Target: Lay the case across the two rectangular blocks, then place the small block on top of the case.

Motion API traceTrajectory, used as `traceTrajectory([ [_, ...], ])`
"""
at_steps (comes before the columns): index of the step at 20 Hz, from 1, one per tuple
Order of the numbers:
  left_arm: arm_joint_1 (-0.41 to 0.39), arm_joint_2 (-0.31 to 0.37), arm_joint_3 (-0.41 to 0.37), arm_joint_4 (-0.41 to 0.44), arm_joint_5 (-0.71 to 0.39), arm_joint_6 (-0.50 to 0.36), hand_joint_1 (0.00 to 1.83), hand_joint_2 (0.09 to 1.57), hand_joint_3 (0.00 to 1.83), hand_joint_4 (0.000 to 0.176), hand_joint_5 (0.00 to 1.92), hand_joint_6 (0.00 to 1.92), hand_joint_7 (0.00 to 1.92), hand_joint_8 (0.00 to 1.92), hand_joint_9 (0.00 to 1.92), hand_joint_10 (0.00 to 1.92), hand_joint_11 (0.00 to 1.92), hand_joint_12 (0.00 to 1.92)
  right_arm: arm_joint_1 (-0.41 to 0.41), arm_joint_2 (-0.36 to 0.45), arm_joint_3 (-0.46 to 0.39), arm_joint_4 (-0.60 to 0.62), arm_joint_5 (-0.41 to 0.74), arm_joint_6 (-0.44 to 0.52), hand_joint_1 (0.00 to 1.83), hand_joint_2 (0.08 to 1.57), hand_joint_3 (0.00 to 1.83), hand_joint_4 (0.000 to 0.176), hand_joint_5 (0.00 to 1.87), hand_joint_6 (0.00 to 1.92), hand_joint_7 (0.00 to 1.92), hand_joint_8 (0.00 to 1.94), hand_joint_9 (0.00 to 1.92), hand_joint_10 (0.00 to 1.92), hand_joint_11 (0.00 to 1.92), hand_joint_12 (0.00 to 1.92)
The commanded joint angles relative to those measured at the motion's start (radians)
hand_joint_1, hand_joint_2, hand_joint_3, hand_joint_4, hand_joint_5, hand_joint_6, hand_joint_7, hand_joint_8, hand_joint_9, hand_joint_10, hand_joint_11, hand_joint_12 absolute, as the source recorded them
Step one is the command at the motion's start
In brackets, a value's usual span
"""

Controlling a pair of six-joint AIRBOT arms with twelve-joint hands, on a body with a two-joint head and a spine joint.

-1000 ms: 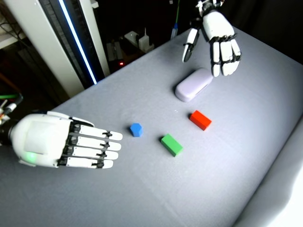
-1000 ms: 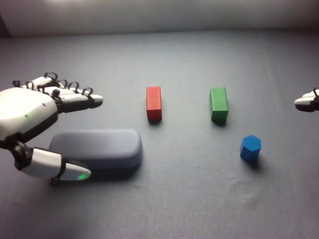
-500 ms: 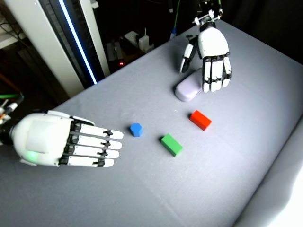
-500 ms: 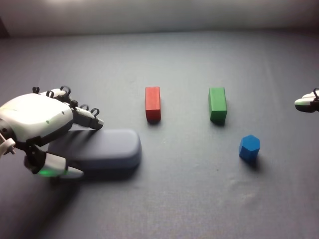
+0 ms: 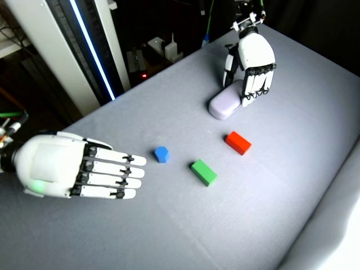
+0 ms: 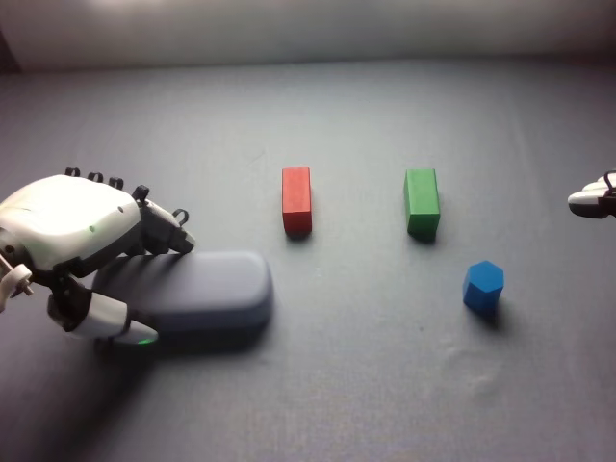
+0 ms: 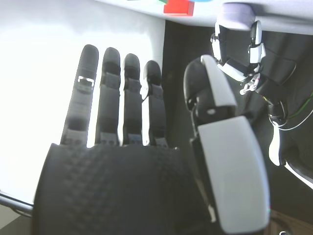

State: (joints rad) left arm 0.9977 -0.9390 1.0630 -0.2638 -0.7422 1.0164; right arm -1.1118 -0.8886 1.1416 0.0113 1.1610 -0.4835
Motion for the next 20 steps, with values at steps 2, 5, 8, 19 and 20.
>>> traceTrajectory([
  [2, -0.035, 0.005, -0.006, 0.028, -0.218, -0.035, 1.27, 1.04, 0.00, 0.000, 1.06, 0.82, 1.24, 0.63, 1.22, 0.52, 1.05, 1.06, 0.011, -0.001, 0.008, 0.025, 0.111, 0.006, 0.84, 1.29, 0.00, 0.000, 0.46, 0.00, 0.46, 0.00, 0.44, 0.01, 0.18, 0.66],
  [5, -0.105, -0.017, 0.003, 0.068, -0.249, -0.050, 1.29, 1.02, 0.00, 0.000, 1.11, 0.71, 1.31, 0.52, 1.30, 0.39, 1.08, 1.02, 0.011, -0.002, 0.008, 0.025, 0.111, 0.006, 0.78, 1.30, 0.00, 0.000, 0.45, 0.00, 0.44, 0.00, 0.42, 0.00, 0.17, 0.66],
  [8, -0.200, -0.081, 0.051, 0.095, -0.223, -0.050, 1.29, 1.04, 0.00, 0.000, 1.07, 0.72, 1.25, 0.69, 1.26, 0.51, 0.99, 1.25, 0.011, -0.004, 0.010, 0.025, 0.111, 0.006, 0.81, 1.29, 0.00, 0.000, 0.46, 0.00, 0.45, 0.00, 0.42, 0.00, 0.16, 0.67],
  [19, -0.438, -0.350, 0.305, 0.158, 0.095, -0.061, 1.26, 1.07, 0.00, 0.000, 1.03, 0.80, 1.11, 0.91, 1.08, 0.77, 0.90, 1.27, 0.014, -0.010, 0.015, 0.023, 0.111, 0.007, 0.73, 1.30, 0.00, 0.000, 0.46, 0.00, 0.46, 0.00, 0.44, 0.00, 0.21, 0.68],
  [20, -0.440, -0.362, 0.320, 0.151, 0.110, -0.061, 1.26, 1.08, 0.00, 0.000, 1.04, 0.76, 1.07, 1.01, 1.03, 0.87, 0.87, 1.37, 0.014, -0.010, 0.015, 0.022, 0.111, 0.007, 0.72, 1.30, 0.00, 0.000, 0.46, 0.00, 0.46, 0.00, 0.44, 0.00, 0.21, 0.67],
])
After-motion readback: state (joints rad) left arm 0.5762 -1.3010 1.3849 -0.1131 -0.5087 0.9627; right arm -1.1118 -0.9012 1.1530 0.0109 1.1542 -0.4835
